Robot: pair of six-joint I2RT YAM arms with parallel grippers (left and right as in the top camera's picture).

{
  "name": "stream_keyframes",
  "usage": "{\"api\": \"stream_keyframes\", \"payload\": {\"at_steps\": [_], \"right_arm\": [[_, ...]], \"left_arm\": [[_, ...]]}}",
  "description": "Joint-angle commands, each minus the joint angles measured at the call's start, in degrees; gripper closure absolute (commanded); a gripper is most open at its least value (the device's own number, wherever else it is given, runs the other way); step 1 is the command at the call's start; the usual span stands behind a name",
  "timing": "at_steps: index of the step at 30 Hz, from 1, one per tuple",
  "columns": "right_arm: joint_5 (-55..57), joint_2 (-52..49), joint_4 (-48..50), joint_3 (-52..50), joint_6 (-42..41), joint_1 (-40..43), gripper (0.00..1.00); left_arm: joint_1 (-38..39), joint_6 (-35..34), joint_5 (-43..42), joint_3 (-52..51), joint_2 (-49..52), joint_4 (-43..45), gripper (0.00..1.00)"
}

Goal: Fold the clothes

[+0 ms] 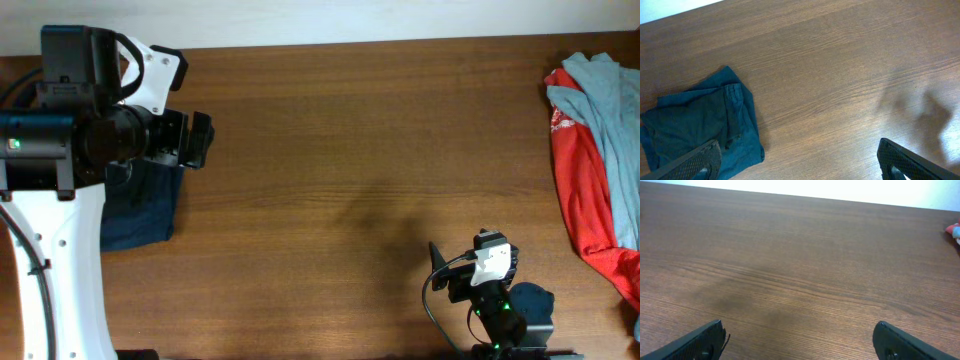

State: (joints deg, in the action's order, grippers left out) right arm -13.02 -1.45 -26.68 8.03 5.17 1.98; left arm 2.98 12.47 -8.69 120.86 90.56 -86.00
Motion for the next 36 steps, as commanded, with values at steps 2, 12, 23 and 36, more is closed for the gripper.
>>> {"api": "stream_keyframes", "payload": {"at_steps": [2,12,23,36], "right_arm": [[-0.48,0.22,0.31,-0.46,0.39,-0.52,0.01],[-0.48,0.22,0.31,-0.46,0.39,-0.52,0.01],[-0.48,0.22,0.28,-0.46,0.39,-0.52,0.01],[-0.48,0.22,0.31,-0.46,0.39,-0.52,0.01]], "left_arm": [[1.27,0.59,1.75,-0.02,-3.04,-0.83,0.01],[2.86,0.9,6.27,-17.55,-23.08,16.57,0.01],[1.31,0.87,6.23,-57.0,-48.61,38.05,0.01],[-0.28,-4.28,3.5,-92.26,-70.55,51.54,0.01]]}}
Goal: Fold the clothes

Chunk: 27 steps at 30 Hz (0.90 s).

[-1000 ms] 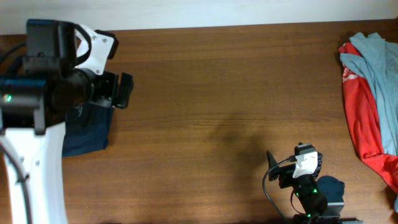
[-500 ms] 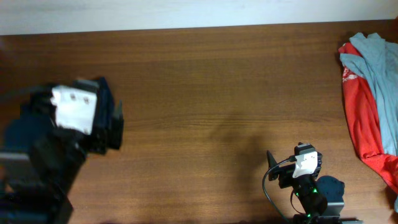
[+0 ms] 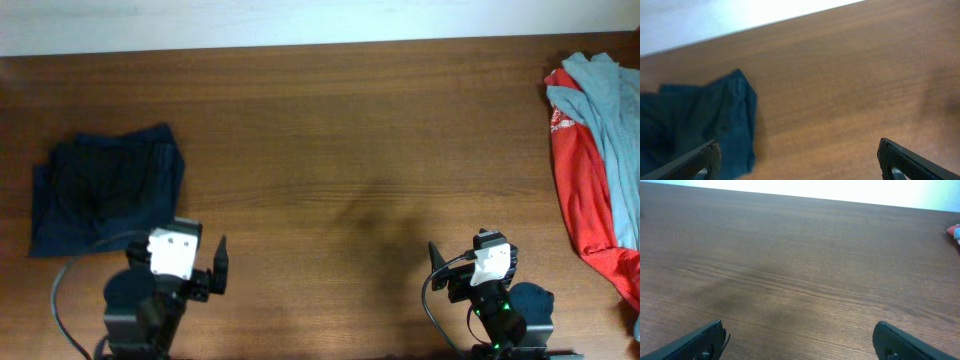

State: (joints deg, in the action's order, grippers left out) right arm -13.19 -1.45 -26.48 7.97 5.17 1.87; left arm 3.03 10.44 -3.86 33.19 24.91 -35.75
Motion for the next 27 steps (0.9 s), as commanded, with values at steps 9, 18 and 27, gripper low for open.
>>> {"api": "stream_keyframes", "payload": {"at_steps": [9,18,27], "right_arm": [[-0.31,0.22,0.11,-0.39,0.39,-0.42,0.01],[-0.31,0.22,0.09,-0.39,0.39,-0.42,0.01],[-0.31,0.22,0.11,-0.39,0.39,-0.42,0.01]], "left_arm": [[-0.63,-2.27,-1.53,-16.65,-20.02,1.46,0.01],[-0.57,-4.63,-2.01,-24.5,-24.61,6.71,0.01],[-0.57,-4.59,-2.38,-25.77,-24.57,10.43,0.01]]}}
